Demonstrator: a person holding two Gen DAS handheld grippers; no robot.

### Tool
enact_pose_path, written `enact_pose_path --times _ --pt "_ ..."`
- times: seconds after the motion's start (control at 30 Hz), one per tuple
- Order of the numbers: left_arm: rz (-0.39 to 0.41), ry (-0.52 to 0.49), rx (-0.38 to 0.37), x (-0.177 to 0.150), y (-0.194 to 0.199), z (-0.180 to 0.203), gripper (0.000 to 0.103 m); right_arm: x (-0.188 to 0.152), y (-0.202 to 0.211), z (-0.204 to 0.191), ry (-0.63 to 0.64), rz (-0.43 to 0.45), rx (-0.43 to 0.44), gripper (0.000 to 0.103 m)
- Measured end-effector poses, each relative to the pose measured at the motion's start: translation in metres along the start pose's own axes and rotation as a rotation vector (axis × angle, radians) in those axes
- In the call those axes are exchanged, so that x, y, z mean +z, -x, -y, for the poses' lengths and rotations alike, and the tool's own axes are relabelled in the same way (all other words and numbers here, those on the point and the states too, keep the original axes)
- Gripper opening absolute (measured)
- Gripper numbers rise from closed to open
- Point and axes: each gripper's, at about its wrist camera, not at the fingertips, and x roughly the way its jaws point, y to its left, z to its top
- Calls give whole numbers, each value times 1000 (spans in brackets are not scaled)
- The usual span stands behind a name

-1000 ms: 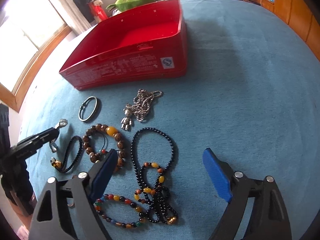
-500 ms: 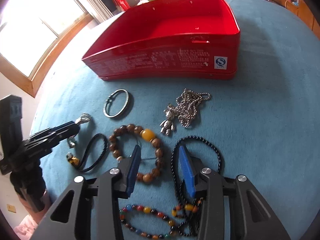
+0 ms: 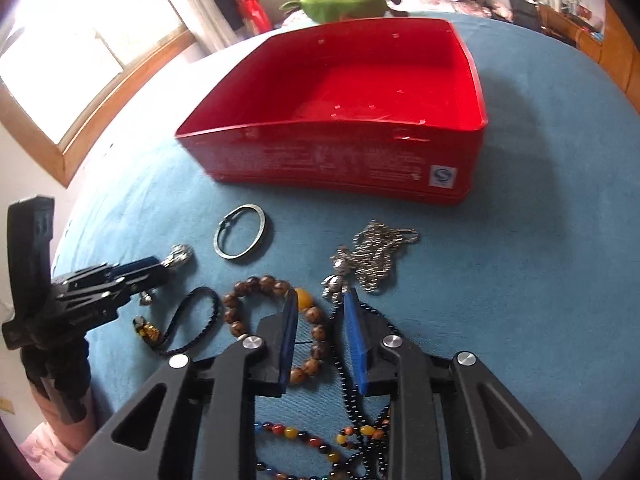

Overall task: Organize jewelry
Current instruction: 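Close the right gripper on the brown wooden bead bracelet while the left gripper holds the watch, then carry watch and bracelet into the red tin and open both grippers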

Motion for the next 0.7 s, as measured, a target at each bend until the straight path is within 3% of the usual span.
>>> enact_pose_path --times 0.2,0.47,0.53,0.7 --pt "-2 5 -6 1 -3 0 29 5 -26 -12 30 -60 -13 25" --pt "2 -3 6 2 -7 3 29 -1 -25 -17 59 -62 -6 17" --pt "7 -1 9 1 -7 4 29 -5 -21 -18 38 -66 65 12" --pt "22 21 -36 0 -2 2 29 -15 3 -18 24 -46 220 12"
